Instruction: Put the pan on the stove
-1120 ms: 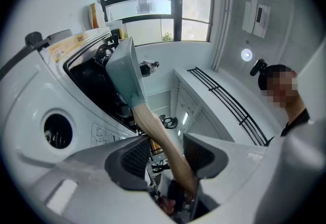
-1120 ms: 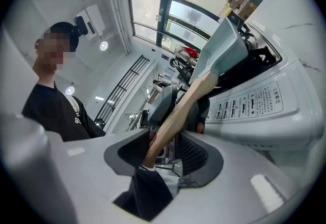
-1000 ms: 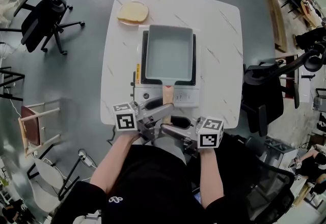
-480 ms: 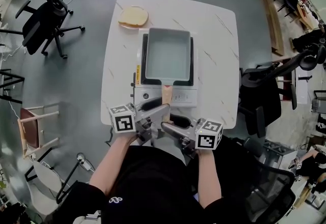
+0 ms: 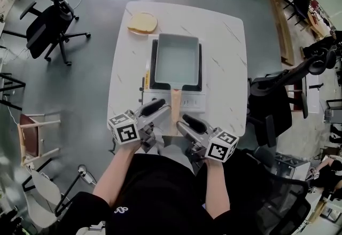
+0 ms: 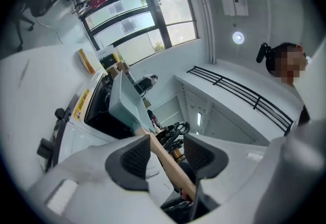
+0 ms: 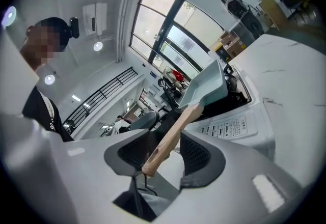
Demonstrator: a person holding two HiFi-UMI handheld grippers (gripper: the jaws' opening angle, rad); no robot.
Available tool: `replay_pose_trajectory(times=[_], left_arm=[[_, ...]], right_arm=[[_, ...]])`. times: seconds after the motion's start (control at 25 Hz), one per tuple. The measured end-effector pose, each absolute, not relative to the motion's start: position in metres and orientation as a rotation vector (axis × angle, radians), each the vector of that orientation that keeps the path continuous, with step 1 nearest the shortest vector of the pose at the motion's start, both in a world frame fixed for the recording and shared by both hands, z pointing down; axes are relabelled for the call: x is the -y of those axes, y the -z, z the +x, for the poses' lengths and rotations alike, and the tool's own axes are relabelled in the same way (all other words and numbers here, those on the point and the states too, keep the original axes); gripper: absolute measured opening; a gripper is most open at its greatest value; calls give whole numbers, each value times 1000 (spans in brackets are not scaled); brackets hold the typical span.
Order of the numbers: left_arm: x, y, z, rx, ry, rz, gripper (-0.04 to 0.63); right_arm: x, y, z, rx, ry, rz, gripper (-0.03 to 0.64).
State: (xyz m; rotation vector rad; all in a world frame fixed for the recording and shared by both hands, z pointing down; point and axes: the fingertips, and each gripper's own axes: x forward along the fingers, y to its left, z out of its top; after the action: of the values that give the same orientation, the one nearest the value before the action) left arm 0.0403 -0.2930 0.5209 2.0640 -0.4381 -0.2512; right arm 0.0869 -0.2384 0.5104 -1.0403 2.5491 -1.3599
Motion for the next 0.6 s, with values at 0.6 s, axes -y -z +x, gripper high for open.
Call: replay_pose_trajectory(times=[0.6], left_arm=[[295, -469, 15, 631, 165, 2391, 98]], right_arm=[[257, -464, 75, -2629, 959, -1337, 0]])
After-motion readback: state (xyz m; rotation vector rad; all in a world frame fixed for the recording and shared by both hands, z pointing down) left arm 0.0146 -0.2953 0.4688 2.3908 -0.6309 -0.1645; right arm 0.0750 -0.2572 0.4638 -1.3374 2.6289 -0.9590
